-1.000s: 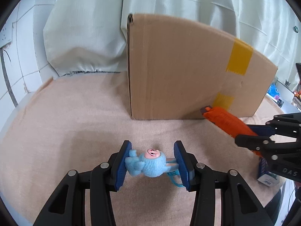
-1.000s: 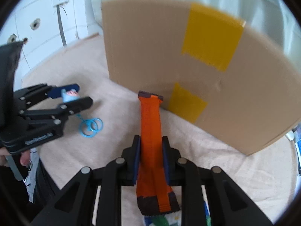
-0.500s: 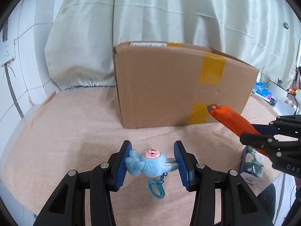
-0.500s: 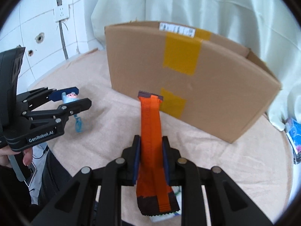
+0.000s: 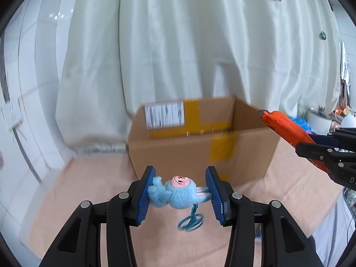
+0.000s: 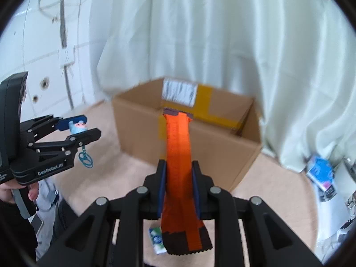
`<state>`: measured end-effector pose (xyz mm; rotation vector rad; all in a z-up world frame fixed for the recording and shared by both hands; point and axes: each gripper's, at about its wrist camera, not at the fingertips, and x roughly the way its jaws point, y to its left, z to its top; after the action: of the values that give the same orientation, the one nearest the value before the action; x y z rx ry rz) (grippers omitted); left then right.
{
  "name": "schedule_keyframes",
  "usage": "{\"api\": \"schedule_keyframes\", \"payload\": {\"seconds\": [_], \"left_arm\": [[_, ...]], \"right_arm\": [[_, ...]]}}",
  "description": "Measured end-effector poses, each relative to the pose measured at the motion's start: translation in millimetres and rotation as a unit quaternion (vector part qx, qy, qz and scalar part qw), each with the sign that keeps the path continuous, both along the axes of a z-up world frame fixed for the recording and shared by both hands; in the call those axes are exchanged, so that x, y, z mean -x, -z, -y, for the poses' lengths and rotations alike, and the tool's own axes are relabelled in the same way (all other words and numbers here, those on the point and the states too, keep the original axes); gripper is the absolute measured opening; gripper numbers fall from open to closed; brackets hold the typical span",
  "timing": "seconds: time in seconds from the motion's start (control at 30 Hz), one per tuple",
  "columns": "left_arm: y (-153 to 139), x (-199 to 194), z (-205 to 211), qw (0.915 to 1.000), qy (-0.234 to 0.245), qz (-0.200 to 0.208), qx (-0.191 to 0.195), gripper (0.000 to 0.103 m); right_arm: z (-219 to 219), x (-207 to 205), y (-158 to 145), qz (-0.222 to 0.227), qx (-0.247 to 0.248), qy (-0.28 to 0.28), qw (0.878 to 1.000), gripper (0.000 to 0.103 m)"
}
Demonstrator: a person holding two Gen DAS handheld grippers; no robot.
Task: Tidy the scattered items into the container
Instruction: 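Carry the plush keychain and orange bar with both grippers over the box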
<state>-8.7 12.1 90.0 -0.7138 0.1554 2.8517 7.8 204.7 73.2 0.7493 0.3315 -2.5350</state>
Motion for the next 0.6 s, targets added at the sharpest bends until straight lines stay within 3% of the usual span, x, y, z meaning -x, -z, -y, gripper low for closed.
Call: {"api": "schedule_keyframes", "payload": {"seconds": [0.3,0.47,0.6], "left_arm": [[-78,35,-16,0.9986,0.006,-0.052,0.012,0.048],[-102,71,-22,0.9980,0.010,-0.060,0.016,0.048],[-102,109,-30,0.9984,0.011,-0.050,0.023,0.048]], "right_arm": [[-8,21,-61,-0.048,0.013,0.014,0.999,0.025],[-6,51,-79,-0.056,0.020,0.023,0.998,0.025],[-3,79,-84,-0.053,0.023,0.024,0.998,0.025]]}}
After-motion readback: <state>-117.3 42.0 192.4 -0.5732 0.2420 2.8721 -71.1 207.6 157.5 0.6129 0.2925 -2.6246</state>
